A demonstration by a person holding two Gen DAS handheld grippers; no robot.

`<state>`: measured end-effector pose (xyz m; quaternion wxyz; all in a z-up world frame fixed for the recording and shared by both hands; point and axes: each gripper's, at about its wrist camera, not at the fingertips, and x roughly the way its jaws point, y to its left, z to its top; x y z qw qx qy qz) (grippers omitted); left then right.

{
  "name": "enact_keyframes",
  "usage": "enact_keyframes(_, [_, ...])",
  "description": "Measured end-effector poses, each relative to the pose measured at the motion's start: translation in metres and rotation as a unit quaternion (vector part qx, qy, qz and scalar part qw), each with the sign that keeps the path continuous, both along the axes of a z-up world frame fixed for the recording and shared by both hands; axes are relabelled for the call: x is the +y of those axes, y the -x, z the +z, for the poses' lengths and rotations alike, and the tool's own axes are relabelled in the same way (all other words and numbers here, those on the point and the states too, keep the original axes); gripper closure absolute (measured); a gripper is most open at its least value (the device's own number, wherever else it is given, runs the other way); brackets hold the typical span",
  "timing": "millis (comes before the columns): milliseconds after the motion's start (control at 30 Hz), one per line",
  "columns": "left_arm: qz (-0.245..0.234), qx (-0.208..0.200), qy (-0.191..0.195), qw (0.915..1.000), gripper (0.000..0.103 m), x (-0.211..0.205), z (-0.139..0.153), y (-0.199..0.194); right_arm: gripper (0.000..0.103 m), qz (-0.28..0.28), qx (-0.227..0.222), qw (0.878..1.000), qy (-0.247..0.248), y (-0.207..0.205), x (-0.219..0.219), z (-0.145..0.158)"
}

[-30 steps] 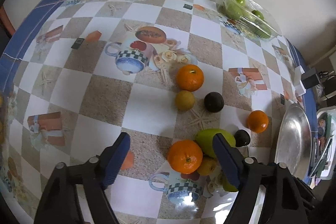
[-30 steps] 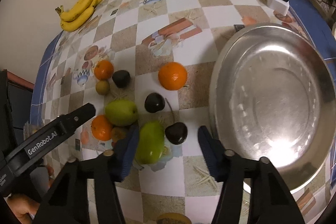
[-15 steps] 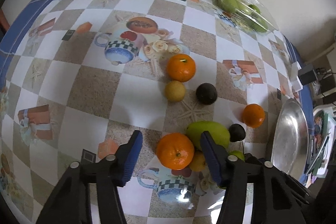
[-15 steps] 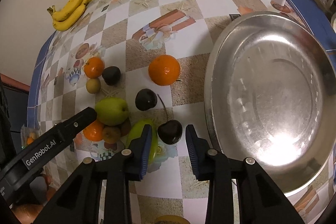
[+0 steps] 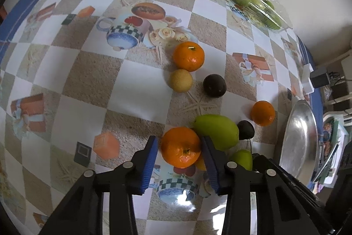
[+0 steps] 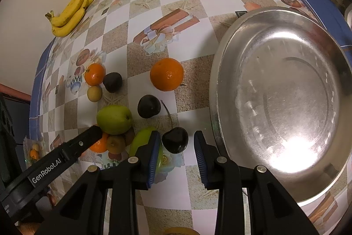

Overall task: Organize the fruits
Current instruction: 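Close the left tool on the orange while the right tool grasps the dark plum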

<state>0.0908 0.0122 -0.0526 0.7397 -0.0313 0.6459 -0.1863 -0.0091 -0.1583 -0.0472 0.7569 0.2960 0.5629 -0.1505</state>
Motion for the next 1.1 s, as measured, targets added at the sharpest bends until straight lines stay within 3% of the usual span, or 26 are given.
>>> enact_keyframes(267, [0.006, 0.007, 0.009, 0.9999, 0.064, 0.003, 0.0, 0.0, 0.07, 0.0, -0.003, 1.0, -0.001, -0.001, 0.001, 0.0])
enact_keyframes(600, [0.04, 0.0, 0.014, 0.9991, 0.064, 0.02, 0.007, -0.006, 0.07, -0.004, 0.002, 1.0, -0.002, -0.002, 0.0, -0.005])
enact_keyframes(700, [0.045, 0.001, 0.017, 0.9989, 0.064, 0.021, 0.008, -0.007, 0.075, -0.007, 0.004, 1.0, -0.001, -0.003, -0.001, -0.007])
enact_keyframes(1100, [0.053, -0.001, 0.016, 0.9984, 0.064, 0.024, 0.01, -0.008, 0.076, -0.001, 0.007, 1.0, -0.016, -0.006, 0.001, -0.014])
